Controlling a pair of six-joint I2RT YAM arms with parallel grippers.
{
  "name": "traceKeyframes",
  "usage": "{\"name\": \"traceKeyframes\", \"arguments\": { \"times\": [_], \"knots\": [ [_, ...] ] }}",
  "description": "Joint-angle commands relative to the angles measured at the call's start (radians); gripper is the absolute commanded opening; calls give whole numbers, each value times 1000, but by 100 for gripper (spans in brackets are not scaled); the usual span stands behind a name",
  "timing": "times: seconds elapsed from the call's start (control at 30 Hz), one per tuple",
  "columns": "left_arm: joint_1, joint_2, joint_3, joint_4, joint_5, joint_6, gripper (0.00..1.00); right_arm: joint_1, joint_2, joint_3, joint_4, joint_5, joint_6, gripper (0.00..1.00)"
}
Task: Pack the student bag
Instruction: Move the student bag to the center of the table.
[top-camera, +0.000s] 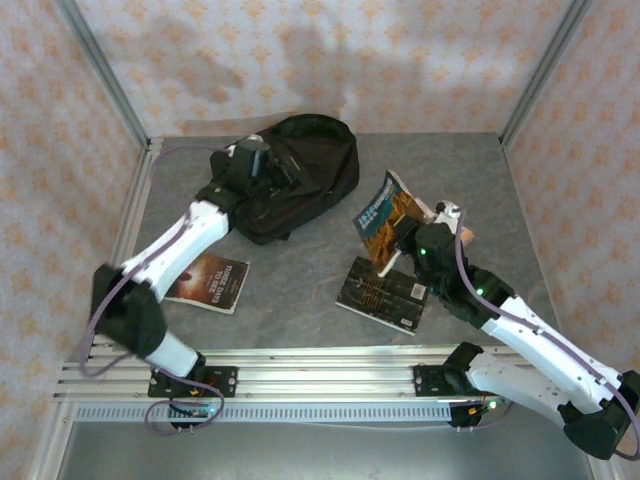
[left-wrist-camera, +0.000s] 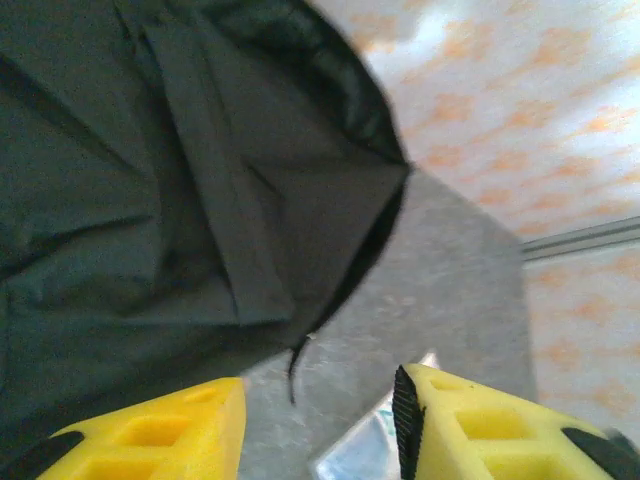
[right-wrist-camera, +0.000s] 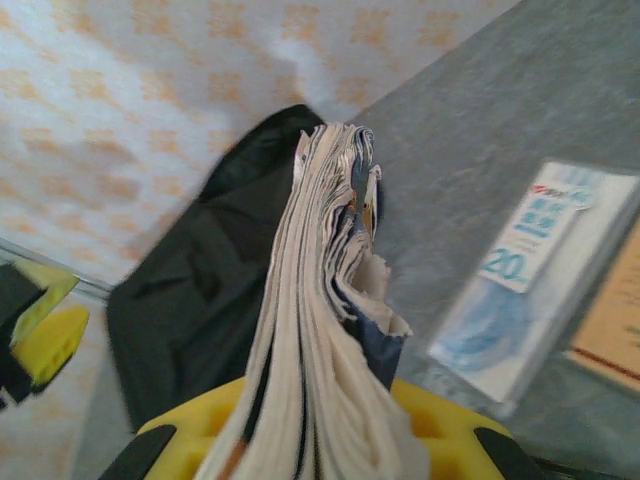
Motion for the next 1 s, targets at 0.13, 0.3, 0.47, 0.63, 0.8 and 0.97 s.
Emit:
{"name": "traceKeyframes", "arguments": {
  "times": [0.13, 0.3, 0.47, 0.63, 0.8, 0.97],
  "knots": [
    [55, 377, 374, -95, 176, 39, 43, -4, -44, 2, -127, 86, -60, 0],
    [57, 528, 518, -172, 161, 19, 43, -5, -114, -16, -165, 128, -72, 0],
    [59, 537, 506, -202, 93, 23, 43, -6, -160, -19, -184, 161, -92, 0],
    [64, 490, 424, -167, 68, 23, 42, -8, -153, -32, -170, 154, -97, 0],
    [82, 460, 370, -151, 64, 24, 42, -7, -133, -43, -146, 132, -93, 0],
    [86, 479, 371, -145, 68, 25, 45, -7, -123, -48, -131, 115, -94, 0]
  ]
}}
